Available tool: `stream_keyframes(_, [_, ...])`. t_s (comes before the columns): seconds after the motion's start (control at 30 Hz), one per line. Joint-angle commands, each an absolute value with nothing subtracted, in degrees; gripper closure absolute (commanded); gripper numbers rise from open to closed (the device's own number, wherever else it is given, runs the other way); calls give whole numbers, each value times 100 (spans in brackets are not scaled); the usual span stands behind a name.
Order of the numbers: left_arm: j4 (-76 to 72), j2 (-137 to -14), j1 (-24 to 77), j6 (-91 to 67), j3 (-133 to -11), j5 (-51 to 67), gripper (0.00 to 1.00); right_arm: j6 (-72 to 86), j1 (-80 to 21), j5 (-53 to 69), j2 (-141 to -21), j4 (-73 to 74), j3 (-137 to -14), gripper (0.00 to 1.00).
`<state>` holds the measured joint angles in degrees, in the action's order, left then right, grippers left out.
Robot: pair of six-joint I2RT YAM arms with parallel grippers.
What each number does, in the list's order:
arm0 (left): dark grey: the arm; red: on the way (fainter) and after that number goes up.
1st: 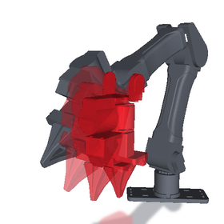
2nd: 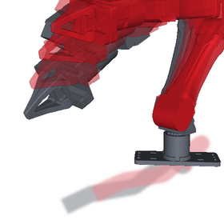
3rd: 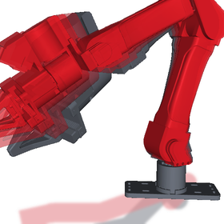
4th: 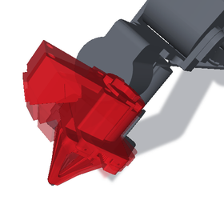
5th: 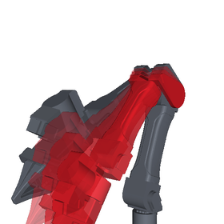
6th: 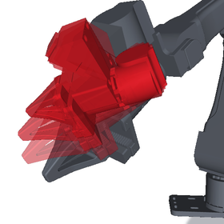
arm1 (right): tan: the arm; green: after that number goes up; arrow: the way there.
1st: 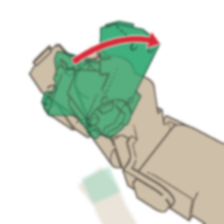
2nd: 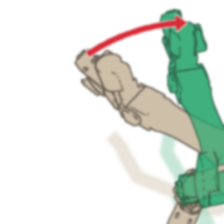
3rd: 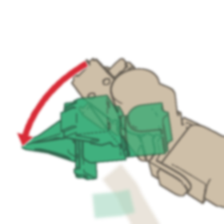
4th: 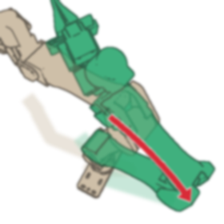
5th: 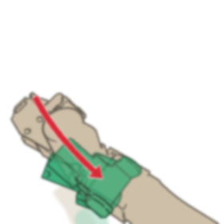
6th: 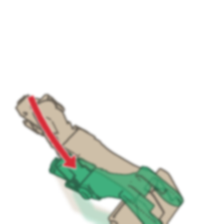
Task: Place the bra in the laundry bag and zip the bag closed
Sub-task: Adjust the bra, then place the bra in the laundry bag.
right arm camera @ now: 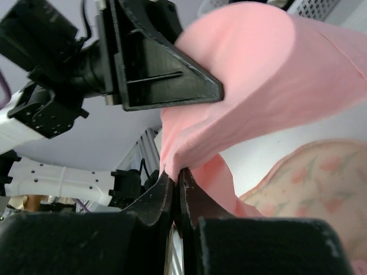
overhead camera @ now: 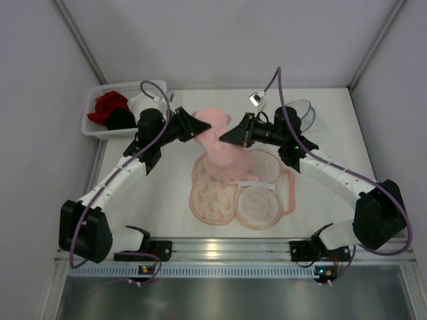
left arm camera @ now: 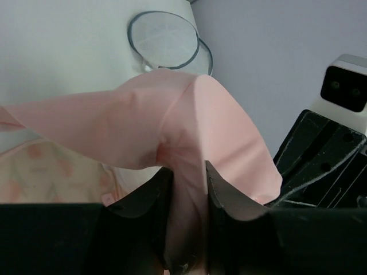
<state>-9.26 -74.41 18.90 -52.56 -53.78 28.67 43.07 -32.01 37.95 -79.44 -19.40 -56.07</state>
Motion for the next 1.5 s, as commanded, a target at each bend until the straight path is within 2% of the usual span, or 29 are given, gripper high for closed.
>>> stream_keyframes(0.0, [-1328,-6962,1863,-4563,-5590,2717,71,4140,-3129,3402,-8120,-1102,-6151,98])
stream_keyframes(0.07, [-1039,-6734,1863,-4125,-5599,2114,71,3948,-3120,3218,-8383,-460,-6537,86])
stream_keyframes(0.1, [-741,-6680,1863,-4009,-5581,1944,71,3903,-3077,3156,-8454,-161,-6591,66])
stream_keyframes(0.17, [-633,-6619,1863,-3868,-5372,1732,71,3972,-3024,3068,-8517,-123,-6548,53])
stream_keyframes(0.2, [-633,-6609,1872,-3885,-5266,1644,72,3964,-2954,3015,-8551,-62,-6548,40])
stream_keyframes(0.27, [-633,-6601,1889,-3885,-4907,1504,72,3806,-2874,2927,-8569,165,-6609,32])
stream_keyframes(0.53, [-755,-6521,2741,-2717,-4517,-989,73,2972,-2698,2136,-8236,703,-6601,27])
stream_keyframes(0.63, [-747,-6670,2970,-2487,-4675,-1475,74,2953,-2672,2013,-8157,738,-6469,27])
stream_keyframes(0.83, [-651,-6259,3251,-3066,-5018,-1108,75,2936,-2663,1759,-7639,624,-5951,26])
stream_keyframes(0.97, [-142,-5969,3322,-4224,-5561,-29,75,2944,-2523,1267,-7208,852,-5783,23])
stream_keyframes(1.23, [2511,-6178,3639,-4939,-7031,-245,73,3217,-2074,923,-6409,1704,-5766,19])
stream_keyframes(1.3, [2602,-6319,3499,-5114,-6892,-185,73,3269,-2048,862,-6276,1749,-5713,18])
stream_keyframes(1.33, [2410,-6450,3385,-5376,-6560,198,74,3296,-2048,844,-6154,1784,-5669,18])
stream_keyframes(1.47, [1410,-6811,2945,-5853,-5609,474,75,3305,-2057,826,-5968,1819,-5564,18])
